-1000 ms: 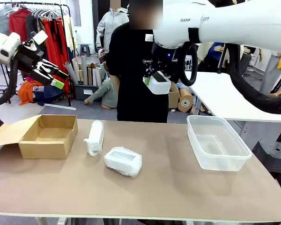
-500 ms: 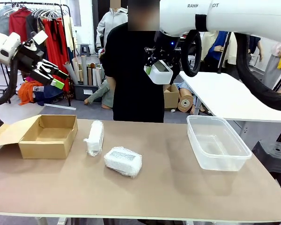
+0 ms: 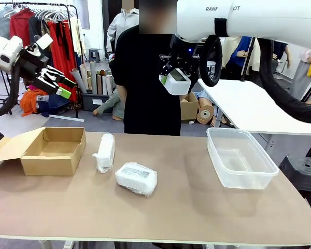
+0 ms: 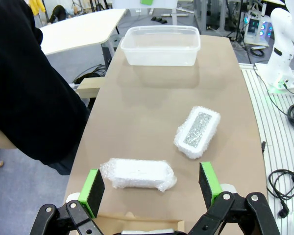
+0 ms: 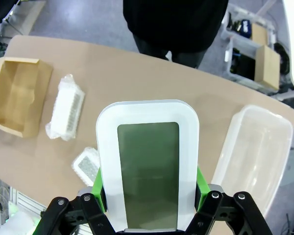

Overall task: Separate and place wrapped and unwrapped clocks.
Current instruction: Pick up the Digital clock indicated by the person, then if the picked Digital clock is wrapped, place it in the Package Box ; if not, place it in the Organizing box.

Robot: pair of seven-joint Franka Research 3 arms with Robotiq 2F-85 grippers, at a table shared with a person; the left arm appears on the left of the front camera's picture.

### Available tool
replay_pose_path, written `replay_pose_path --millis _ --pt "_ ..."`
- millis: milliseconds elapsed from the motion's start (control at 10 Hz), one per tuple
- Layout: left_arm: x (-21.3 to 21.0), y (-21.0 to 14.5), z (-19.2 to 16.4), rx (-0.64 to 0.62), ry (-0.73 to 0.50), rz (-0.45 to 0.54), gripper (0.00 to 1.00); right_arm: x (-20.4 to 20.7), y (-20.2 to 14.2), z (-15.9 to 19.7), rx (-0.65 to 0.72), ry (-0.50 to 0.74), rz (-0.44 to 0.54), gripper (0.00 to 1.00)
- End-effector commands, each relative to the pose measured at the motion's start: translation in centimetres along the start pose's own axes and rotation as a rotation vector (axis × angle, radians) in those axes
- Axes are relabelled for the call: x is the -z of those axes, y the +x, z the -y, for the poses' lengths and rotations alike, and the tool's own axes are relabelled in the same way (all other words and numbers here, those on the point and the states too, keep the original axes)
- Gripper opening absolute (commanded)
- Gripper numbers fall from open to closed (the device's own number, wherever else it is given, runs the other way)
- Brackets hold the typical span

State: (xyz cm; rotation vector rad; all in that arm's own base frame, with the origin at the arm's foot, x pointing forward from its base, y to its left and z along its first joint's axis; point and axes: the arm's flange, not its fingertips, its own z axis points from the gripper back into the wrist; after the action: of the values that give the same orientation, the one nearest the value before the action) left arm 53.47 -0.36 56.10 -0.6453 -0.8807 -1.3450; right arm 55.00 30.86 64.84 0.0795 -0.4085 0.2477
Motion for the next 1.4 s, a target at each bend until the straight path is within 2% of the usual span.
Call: replay_pose_path --millis 0,1300 --pt "-0.14 0.17 0.1 0.002 0.007 0.002 1.0 -0.43 -0.01 0.05 0.0 0.0 0.006 0.18" --pt "-0.14 0.17 0.1 0.002 0.007 0.002 1.0 0.0 0.0 0.0 0.0 0.0 0.0 0.18"
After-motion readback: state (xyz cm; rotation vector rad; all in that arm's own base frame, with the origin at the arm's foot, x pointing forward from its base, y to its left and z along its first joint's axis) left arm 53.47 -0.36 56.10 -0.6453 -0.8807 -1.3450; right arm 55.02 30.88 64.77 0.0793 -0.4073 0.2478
